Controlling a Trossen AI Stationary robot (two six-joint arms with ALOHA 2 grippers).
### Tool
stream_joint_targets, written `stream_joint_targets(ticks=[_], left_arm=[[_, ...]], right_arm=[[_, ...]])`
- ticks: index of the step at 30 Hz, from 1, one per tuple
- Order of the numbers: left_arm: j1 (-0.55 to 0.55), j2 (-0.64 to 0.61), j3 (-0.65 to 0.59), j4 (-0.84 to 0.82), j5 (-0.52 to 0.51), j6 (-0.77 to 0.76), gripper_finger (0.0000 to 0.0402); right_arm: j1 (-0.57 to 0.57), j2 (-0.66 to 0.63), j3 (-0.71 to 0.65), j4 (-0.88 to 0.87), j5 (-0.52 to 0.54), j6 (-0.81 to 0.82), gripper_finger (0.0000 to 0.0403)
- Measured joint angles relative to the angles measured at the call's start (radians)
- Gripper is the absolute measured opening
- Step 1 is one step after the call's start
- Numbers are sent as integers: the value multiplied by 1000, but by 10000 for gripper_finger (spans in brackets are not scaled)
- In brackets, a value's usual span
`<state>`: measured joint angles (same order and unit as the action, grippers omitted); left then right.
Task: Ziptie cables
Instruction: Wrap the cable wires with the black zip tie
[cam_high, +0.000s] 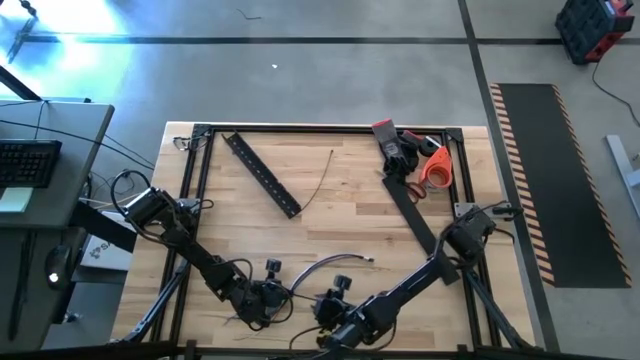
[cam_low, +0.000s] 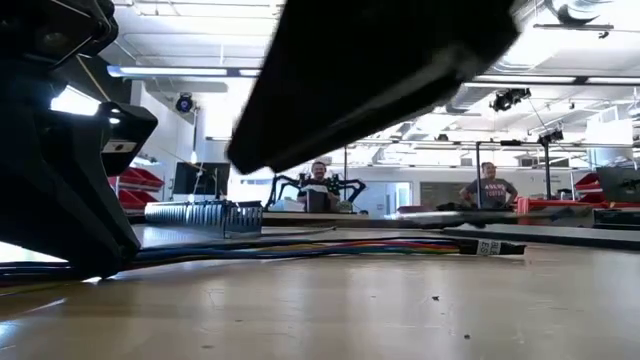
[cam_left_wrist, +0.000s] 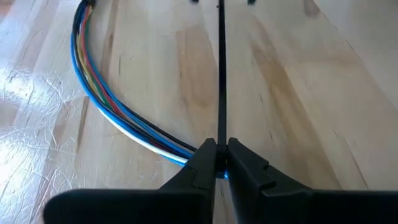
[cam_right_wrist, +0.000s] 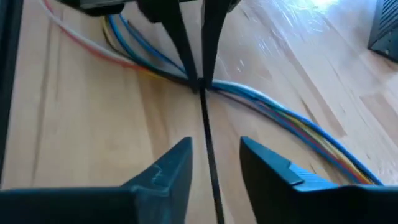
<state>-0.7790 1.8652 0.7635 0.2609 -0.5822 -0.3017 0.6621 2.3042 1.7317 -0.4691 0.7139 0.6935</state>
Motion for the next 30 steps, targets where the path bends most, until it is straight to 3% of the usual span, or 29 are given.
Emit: stream_joint_targets(ticks=[6,13,22,26,30], left_arm=[[-4,0,0,2,9,29,63],[-9,-66,1,16,18,95,124],[-14,-140,1,-86,-15,90,141],[-15,-124,2,-86,7,44,136],[-22,-106,1,-80,47,-12,133]], right_arm=[[-19,5,0,33,-7,-24,163],[-31,25,0,138,-8,-121,169],[-57,75,0,192,-37,-125,169],[-53,53,0,119,7,-129,169],[-38,-34,1,-144,102,-34,169]])
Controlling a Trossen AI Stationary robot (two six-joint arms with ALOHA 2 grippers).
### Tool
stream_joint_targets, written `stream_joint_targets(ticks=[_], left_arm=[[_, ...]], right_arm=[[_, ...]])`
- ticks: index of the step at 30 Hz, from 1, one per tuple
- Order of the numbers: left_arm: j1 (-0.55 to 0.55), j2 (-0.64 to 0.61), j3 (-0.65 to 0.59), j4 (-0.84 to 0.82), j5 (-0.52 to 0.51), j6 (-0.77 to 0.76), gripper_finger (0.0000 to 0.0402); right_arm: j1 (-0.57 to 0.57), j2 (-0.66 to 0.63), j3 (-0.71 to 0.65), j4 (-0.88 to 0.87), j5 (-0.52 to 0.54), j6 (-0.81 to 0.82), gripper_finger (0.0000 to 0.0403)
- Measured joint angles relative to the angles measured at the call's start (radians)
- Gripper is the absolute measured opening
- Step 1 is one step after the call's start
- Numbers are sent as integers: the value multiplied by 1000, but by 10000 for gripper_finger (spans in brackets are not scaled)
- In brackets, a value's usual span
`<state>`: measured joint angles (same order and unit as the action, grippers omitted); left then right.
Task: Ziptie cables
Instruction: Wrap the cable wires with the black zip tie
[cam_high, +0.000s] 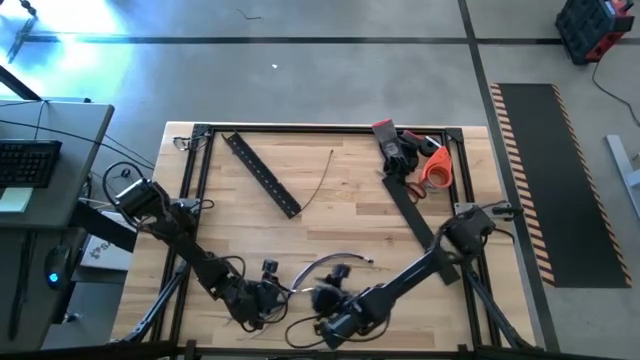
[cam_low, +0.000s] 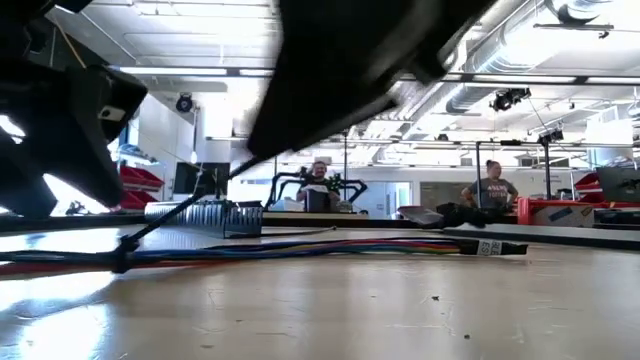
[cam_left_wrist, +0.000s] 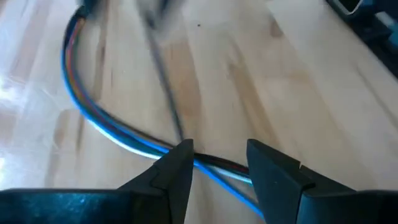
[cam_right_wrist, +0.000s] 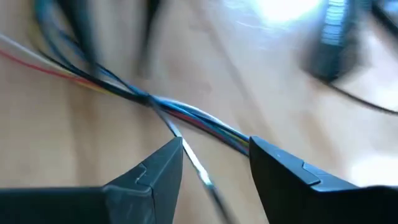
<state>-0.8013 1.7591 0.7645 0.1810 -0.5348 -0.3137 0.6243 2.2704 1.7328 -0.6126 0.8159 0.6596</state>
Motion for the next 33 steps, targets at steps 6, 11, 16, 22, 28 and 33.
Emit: stream_joint_targets(ticks=[6,11,16,22,28,33], left_arm=[[-49,14,1,70,-59,-77,124],[-76,13,1,154,-16,-86,114],[-76,46,1,171,149,-137,102],[-64,110,2,153,185,-165,85],[-37,76,9,-31,191,-242,73],[-43,-7,4,-250,140,-273,61]], right_arm=[[-37,-67,-1,-625,-7,437,169],[-70,-71,-19,-841,-88,565,158],[-111,-71,-97,-738,-157,451,138],[-157,-73,-186,-649,-319,342,114],[-170,-75,-200,-595,-463,203,99],[-116,-74,-143,-582,-528,117,88]])
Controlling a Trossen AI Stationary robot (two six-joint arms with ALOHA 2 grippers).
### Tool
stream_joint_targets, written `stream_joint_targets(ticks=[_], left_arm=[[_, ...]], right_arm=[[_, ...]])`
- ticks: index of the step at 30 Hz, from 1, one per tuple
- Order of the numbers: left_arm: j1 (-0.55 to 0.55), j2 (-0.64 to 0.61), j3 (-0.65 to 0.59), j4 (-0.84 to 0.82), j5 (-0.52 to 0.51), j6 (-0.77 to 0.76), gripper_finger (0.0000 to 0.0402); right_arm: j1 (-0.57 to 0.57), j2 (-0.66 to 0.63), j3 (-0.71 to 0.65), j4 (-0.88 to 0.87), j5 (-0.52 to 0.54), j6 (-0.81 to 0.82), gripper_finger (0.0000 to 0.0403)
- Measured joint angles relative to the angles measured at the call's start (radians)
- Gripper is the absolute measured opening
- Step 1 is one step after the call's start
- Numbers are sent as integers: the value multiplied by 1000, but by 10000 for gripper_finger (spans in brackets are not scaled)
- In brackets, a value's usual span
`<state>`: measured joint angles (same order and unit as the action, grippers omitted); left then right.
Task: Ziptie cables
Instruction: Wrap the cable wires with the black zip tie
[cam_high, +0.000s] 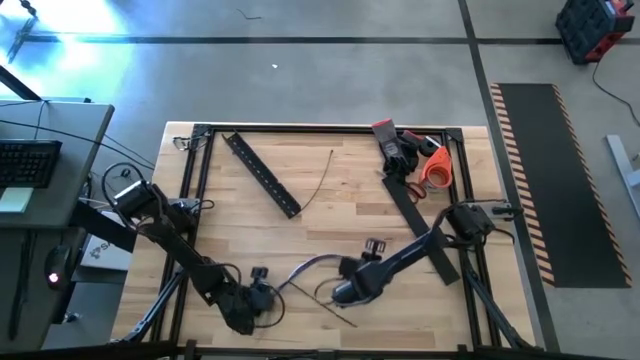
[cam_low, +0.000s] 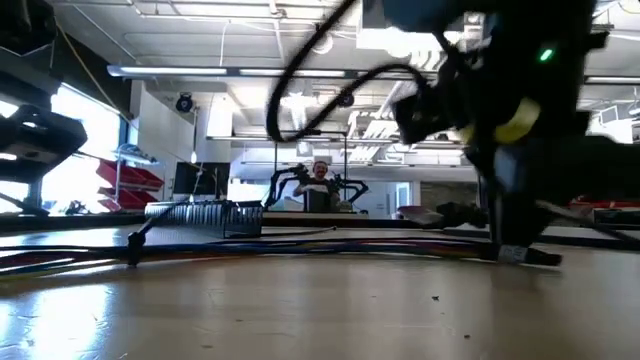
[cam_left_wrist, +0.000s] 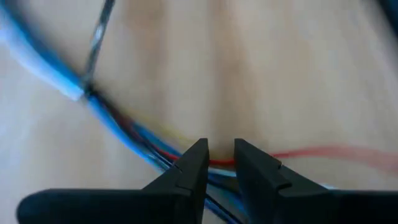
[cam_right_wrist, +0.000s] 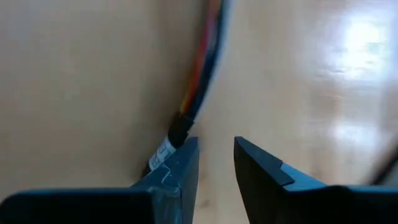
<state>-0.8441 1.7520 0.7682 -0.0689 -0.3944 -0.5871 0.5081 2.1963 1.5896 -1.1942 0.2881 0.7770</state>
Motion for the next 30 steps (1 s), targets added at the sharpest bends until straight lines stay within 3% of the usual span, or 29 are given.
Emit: stream_joint_targets(ticks=[5,12,18,21,26,30], left_arm=[[-10,-79,-7,-125,-35,-7,53],[-34,-213,-5,-150,-64,5,51],[-39,-269,-5,-152,-211,30,51],[-16,-263,-5,-146,-321,40,57],[156,-266,-4,-139,-372,68,77],[414,-268,-4,-56,-236,282,99]], right_arm=[[39,1,50,-12,-10,-16,83],[108,-61,66,-52,180,12,83],[158,-178,65,47,412,-38,83],[142,-223,64,99,435,-142,82],[53,-350,-71,245,343,-233,82],[1,-492,-344,565,326,-278,82]])
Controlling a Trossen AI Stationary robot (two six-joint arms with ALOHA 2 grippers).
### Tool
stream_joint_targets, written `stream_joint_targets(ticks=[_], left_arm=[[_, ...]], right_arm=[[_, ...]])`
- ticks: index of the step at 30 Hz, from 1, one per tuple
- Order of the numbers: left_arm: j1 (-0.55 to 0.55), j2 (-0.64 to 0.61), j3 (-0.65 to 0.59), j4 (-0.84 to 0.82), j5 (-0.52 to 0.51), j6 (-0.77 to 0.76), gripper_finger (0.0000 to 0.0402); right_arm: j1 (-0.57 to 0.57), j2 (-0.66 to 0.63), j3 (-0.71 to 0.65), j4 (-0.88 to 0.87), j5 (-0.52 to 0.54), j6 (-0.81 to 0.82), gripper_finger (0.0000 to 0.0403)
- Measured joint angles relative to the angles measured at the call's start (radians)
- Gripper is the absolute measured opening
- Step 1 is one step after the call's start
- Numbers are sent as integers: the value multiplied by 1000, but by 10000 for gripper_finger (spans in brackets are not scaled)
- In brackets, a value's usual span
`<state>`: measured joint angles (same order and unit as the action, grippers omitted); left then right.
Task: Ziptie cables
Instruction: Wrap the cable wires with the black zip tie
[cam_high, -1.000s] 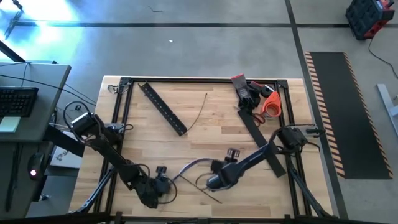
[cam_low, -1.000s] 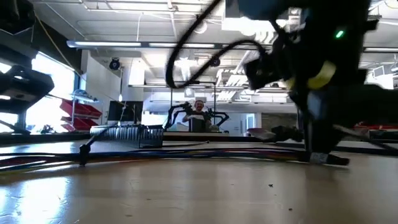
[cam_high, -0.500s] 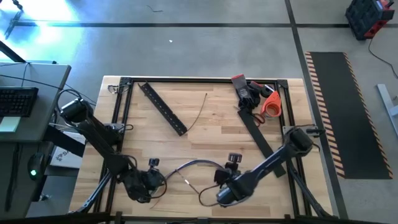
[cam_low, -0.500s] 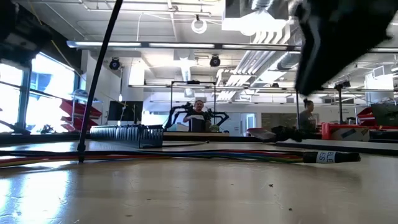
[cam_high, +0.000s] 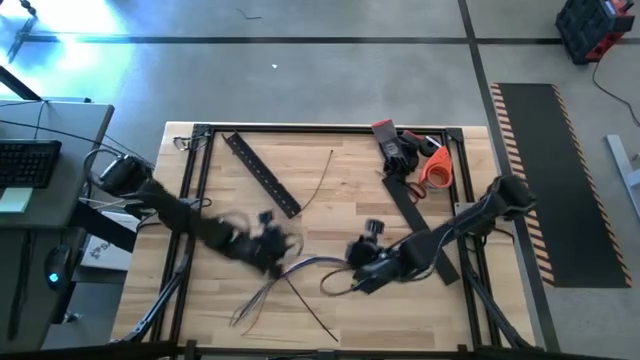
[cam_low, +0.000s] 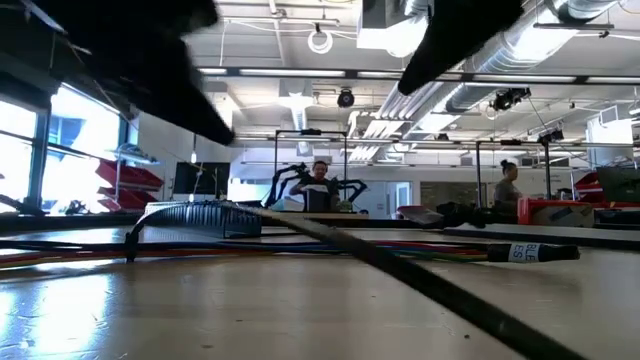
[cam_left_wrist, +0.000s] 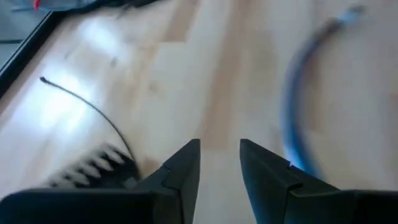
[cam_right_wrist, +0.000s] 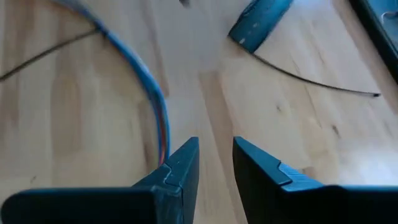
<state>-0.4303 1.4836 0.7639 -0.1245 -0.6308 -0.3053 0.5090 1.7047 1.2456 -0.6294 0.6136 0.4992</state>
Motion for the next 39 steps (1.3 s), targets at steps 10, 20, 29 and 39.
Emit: stream_joint_targets(ticks=[10,20,29,39], left_arm=[[618,136,140,219,369,317,115],[752,493,481,-5,413,396,135],[779,630,601,-27,329,360,156],[798,645,611,-128,289,217,147]], right_arm=[[-32,-94,-541,797,39,77,83],[-39,-90,-647,904,38,19,83],[-37,-90,-647,901,13,17,83],[-30,-90,-646,904,-35,88,83]])
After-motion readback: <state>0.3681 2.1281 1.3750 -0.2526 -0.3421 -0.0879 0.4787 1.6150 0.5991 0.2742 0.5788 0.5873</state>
